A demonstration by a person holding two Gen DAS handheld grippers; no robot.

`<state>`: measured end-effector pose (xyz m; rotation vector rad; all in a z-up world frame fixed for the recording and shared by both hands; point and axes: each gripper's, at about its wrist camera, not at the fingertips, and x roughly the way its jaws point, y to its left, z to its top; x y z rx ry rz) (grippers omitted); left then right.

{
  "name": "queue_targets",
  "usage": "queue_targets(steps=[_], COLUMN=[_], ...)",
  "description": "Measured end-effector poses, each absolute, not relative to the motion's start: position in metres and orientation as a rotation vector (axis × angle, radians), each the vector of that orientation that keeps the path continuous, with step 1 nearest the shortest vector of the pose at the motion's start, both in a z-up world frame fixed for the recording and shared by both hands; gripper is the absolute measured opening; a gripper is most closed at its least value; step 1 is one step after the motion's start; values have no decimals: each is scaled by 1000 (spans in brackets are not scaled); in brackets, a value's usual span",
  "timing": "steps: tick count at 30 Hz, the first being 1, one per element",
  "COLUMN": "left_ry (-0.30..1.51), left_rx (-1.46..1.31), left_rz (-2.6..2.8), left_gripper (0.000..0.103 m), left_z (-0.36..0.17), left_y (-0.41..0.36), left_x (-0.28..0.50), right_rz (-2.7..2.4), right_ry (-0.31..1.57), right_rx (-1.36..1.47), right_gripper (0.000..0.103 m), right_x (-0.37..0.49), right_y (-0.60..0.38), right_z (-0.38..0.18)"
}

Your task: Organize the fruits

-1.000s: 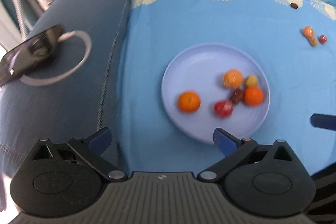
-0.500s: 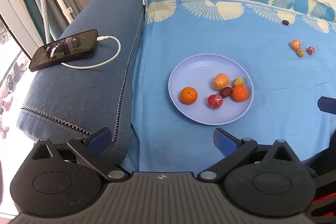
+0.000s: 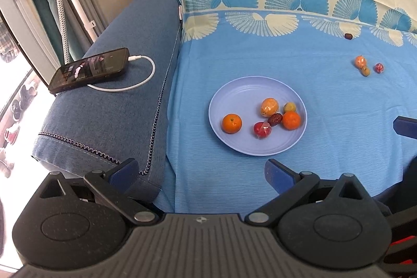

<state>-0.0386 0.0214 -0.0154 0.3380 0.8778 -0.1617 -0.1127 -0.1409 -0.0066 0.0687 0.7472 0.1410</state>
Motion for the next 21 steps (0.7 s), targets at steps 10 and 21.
queue_targets(steps=[10, 21], left_ry=[887, 901], left_rx=[338, 341], left_rz=[-165, -170], left_gripper=[103, 103], left_z=[-17, -23], left_y=[22, 22], left_x=[-38, -32], right_rz=[142, 148], right_ry=[759, 781], right_rx=[65, 60], right_gripper=[102, 102], right_x=[-110, -104], right_y=[-138, -136], right_z=[-9, -14])
